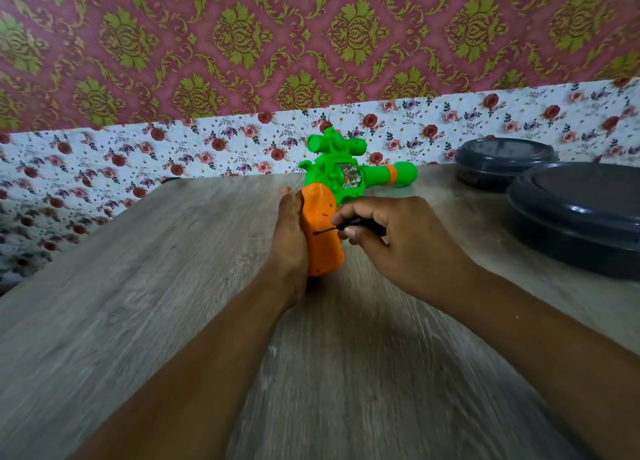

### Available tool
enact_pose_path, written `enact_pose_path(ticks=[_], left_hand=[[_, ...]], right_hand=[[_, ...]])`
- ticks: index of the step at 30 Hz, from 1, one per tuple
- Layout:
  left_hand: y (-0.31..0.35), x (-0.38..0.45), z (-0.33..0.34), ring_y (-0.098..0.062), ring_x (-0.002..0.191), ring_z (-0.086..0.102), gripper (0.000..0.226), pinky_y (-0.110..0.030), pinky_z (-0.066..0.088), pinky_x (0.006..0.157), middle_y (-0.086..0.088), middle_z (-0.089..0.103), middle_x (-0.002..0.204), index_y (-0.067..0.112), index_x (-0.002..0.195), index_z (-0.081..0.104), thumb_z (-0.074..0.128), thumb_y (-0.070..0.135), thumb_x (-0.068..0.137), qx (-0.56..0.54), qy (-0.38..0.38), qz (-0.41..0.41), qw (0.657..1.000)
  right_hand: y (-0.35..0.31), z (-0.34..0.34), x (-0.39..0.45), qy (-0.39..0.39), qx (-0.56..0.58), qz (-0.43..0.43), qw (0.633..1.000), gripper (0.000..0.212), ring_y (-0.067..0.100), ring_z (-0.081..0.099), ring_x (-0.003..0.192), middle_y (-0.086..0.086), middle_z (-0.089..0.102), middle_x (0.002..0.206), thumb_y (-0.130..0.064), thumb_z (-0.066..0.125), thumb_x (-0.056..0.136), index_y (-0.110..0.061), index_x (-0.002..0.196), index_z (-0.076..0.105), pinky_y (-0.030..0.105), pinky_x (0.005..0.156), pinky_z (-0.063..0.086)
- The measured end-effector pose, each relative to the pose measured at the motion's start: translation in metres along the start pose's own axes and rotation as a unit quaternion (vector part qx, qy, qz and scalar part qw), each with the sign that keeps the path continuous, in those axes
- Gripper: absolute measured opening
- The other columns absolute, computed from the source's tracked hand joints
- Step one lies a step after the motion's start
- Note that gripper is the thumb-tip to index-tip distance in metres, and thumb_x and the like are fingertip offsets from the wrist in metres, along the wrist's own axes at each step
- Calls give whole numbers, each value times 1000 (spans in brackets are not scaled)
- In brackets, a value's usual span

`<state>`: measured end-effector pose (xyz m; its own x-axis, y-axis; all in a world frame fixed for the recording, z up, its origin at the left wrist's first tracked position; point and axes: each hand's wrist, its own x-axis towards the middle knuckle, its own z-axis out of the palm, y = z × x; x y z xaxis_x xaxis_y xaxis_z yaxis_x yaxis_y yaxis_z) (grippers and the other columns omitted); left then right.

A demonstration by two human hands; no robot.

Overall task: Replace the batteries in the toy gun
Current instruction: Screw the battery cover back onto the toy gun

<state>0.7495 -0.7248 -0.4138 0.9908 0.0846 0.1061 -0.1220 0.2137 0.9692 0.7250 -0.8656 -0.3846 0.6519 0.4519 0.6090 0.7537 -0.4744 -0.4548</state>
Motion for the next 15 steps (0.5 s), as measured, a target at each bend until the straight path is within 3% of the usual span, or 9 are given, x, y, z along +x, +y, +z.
enact_pose_path(ticks=[4, 6, 9, 12, 15], left_hand=[[1, -1, 3, -9, 75, 63, 53, -24, 50, 70, 4, 68, 78, 23, 87, 59, 13, 45, 100, -19, 0, -9, 1000], [4, -5, 8, -13, 85, 60, 52, -23, 49, 74, -1, 64, 91, 21, 94, 57, 11, 44, 100, -22, -2, -23, 999], [6, -8, 10, -23, 117, 55, 59, -34, 43, 97, -9, 58, 123, 13, 133, 47, 11, 46, 100, -32, 8, -45, 998], [5, -9, 11, -30, 120, 55, 65, -45, 38, 108, -14, 59, 126, 10, 137, 45, 15, 52, 98, -33, 13, -64, 997], [0, -7, 11, -28, 116, 58, 62, -43, 42, 104, -15, 60, 124, 12, 125, 54, 16, 52, 98, -20, 12, -64, 998]], right_hand=[[4, 1, -2, -17, -173, -124, 977, 30, 26, 67, 78, 8, 71, 88, -4, 54, 76, -10, 102, 69, 37, 61, 56], [7, 1, -4, -20, -259, -160, 952, 32, 29, 67, 71, 8, 70, 81, -3, 59, 71, -9, 101, 68, 39, 48, 54], [6, 0, -5, -19, -291, -142, 946, 20, 29, 64, 57, 6, 67, 69, -11, 61, 72, -11, 91, 67, 33, 40, 49], [1, 5, -8, 0, -299, -113, 948, 13, 29, 55, 39, 5, 60, 52, -19, 57, 75, -11, 78, 66, 25, 38, 37], [-2, 11, -7, 20, -226, -65, 972, 31, 31, 47, 36, 12, 54, 47, -29, 39, 84, -8, 71, 58, 29, 40, 32]])
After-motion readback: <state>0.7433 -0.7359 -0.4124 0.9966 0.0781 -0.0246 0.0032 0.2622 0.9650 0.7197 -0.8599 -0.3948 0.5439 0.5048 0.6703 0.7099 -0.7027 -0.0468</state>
